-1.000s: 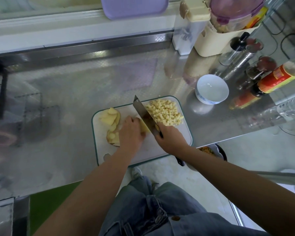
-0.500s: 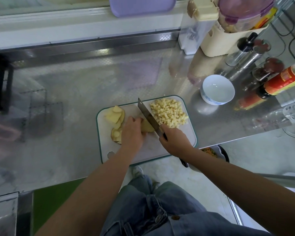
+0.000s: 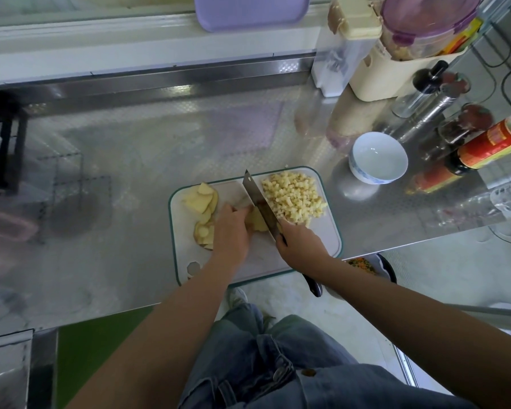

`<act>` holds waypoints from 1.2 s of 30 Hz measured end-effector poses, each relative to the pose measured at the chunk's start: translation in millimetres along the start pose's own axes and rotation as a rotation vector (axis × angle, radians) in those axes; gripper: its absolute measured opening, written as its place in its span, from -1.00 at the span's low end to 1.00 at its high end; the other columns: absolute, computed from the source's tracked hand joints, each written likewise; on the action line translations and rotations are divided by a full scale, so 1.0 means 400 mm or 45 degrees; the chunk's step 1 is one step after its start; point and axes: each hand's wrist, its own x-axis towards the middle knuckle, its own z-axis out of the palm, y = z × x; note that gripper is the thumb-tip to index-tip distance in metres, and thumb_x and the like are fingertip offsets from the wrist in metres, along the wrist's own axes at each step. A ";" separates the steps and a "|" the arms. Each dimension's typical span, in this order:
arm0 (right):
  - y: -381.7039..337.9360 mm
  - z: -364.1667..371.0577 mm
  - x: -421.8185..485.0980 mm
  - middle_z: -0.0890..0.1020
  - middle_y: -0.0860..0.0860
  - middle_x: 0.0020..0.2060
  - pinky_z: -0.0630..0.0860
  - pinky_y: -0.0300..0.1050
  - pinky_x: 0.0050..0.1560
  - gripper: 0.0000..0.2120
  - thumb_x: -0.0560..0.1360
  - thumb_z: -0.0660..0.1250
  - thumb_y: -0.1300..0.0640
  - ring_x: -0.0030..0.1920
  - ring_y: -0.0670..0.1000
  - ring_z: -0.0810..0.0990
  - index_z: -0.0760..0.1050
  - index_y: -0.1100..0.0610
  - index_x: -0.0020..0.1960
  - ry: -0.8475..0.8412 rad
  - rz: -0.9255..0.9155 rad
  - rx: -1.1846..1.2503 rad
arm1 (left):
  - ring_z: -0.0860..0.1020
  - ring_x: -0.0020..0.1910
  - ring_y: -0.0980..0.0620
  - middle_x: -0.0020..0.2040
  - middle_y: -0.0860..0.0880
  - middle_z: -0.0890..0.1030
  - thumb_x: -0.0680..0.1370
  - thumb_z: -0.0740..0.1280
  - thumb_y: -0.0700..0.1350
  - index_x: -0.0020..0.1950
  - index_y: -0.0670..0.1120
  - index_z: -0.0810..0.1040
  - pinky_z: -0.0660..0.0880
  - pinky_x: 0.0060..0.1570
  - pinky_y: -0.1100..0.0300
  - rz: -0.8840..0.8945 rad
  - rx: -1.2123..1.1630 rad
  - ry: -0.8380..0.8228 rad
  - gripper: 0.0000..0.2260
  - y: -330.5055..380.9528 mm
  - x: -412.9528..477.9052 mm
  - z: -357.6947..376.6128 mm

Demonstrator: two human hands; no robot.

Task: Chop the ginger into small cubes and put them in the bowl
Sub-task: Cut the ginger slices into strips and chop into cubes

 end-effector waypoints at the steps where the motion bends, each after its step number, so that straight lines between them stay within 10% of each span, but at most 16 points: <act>1: -0.002 0.002 -0.001 0.34 -0.01 -0.40 0.32 -0.12 -0.33 -0.89 0.59 0.12 0.11 -0.38 0.04 0.39 0.26 0.11 -0.09 0.001 0.000 -0.004 | 0.45 -0.08 -0.06 -0.05 -0.09 0.41 0.51 0.30 -0.32 0.34 -0.01 0.52 0.38 -0.05 0.18 0.012 0.035 0.002 -0.58 0.001 0.000 0.002; 15: -0.019 -0.037 -0.001 0.39 0.00 -0.41 0.24 -0.14 -0.42 -0.78 0.60 0.13 0.05 -0.40 0.01 0.40 0.30 0.08 -0.20 0.101 -0.020 0.084 | 0.58 -0.08 -0.05 -0.07 -0.08 0.65 0.48 0.41 -0.17 -0.02 -0.14 0.59 0.31 -0.18 0.23 -0.491 -0.315 0.155 -0.89 0.009 0.028 0.018; 36: -0.051 0.003 0.009 0.36 0.01 -0.38 0.23 -0.14 -0.40 -0.89 0.59 0.11 0.14 -0.38 0.03 0.37 0.25 0.11 -0.10 0.017 0.058 0.016 | 0.59 -0.01 -0.03 -0.02 -0.07 0.67 0.45 0.44 -0.21 0.00 -0.13 0.66 0.33 -0.13 0.29 -0.543 -0.393 0.137 -0.86 0.011 0.034 0.008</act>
